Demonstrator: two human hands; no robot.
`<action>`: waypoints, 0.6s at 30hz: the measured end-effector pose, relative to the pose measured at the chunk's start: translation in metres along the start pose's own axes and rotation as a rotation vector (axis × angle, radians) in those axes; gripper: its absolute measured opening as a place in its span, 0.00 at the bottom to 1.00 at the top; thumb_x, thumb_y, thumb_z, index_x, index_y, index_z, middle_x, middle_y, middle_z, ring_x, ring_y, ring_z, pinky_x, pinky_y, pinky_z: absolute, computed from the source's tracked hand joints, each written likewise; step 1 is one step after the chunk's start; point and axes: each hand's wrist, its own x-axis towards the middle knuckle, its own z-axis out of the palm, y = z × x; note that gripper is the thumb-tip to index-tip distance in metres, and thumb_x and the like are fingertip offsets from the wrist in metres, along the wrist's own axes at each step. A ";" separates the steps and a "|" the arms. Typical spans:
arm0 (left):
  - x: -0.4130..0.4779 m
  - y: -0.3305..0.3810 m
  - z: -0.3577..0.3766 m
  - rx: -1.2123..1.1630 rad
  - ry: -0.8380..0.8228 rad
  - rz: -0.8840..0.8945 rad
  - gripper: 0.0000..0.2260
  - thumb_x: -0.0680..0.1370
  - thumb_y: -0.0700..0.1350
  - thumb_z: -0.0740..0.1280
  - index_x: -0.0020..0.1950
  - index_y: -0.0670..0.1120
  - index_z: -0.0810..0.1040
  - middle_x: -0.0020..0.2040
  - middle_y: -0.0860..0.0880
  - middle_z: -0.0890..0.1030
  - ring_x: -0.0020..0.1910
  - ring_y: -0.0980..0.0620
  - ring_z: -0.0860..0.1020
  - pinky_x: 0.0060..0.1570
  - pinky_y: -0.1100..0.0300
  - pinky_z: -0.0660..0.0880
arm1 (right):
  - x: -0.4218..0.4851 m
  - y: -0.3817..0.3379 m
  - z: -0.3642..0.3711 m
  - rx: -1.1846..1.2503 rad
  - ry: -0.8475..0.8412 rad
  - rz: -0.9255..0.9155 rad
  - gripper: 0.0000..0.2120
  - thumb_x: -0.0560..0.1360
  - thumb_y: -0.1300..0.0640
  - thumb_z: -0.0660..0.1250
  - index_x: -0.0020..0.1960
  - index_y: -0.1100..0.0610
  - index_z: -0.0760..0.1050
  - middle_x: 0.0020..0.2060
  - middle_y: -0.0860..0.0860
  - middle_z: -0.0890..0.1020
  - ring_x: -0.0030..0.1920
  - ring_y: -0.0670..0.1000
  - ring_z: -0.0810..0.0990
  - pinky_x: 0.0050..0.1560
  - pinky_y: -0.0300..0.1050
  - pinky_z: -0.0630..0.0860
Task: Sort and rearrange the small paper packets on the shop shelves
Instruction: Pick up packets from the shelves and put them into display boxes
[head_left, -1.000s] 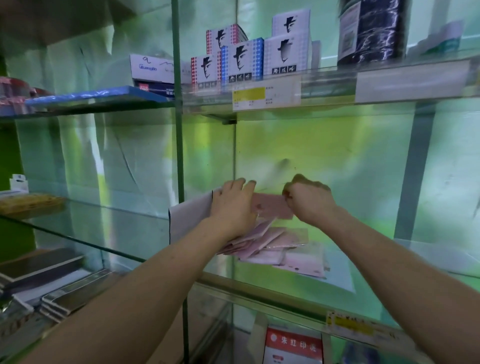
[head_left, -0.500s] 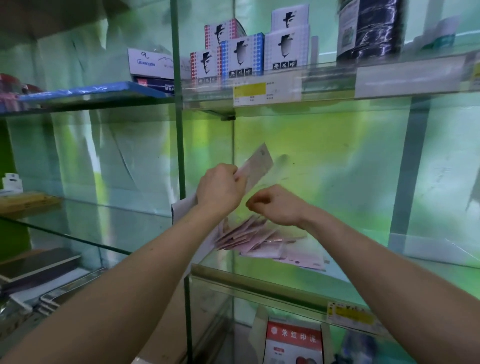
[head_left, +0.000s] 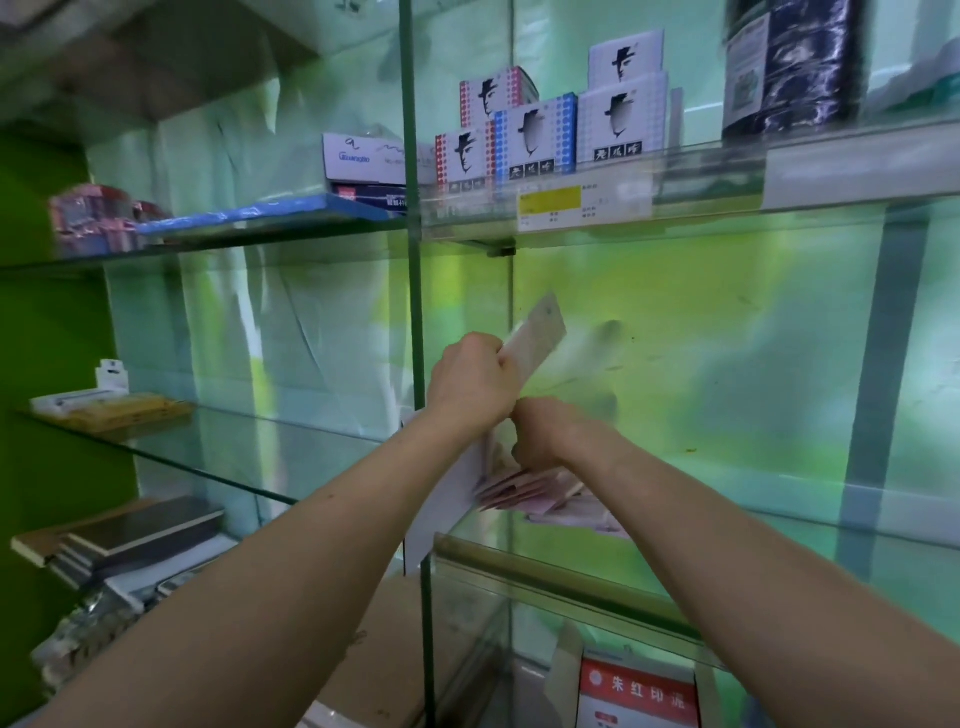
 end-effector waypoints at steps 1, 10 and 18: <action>-0.001 0.001 -0.001 0.024 -0.008 0.015 0.16 0.77 0.40 0.59 0.29 0.44 0.64 0.29 0.48 0.67 0.32 0.45 0.67 0.29 0.58 0.62 | 0.002 -0.005 -0.001 0.015 -0.047 -0.041 0.21 0.77 0.60 0.60 0.69 0.60 0.66 0.66 0.58 0.74 0.66 0.58 0.72 0.56 0.44 0.69; -0.002 -0.005 0.006 0.085 0.020 0.068 0.09 0.78 0.41 0.59 0.45 0.42 0.78 0.39 0.43 0.76 0.42 0.39 0.74 0.39 0.54 0.71 | 0.024 -0.002 0.026 0.184 0.087 0.018 0.23 0.75 0.57 0.61 0.69 0.60 0.66 0.62 0.61 0.75 0.62 0.61 0.75 0.58 0.52 0.72; 0.005 -0.007 0.005 -0.004 0.056 0.090 0.09 0.78 0.42 0.60 0.39 0.43 0.74 0.36 0.43 0.75 0.38 0.40 0.74 0.34 0.55 0.69 | 0.021 0.000 0.030 0.270 0.078 0.072 0.20 0.77 0.48 0.60 0.64 0.58 0.71 0.58 0.58 0.79 0.57 0.60 0.77 0.51 0.49 0.72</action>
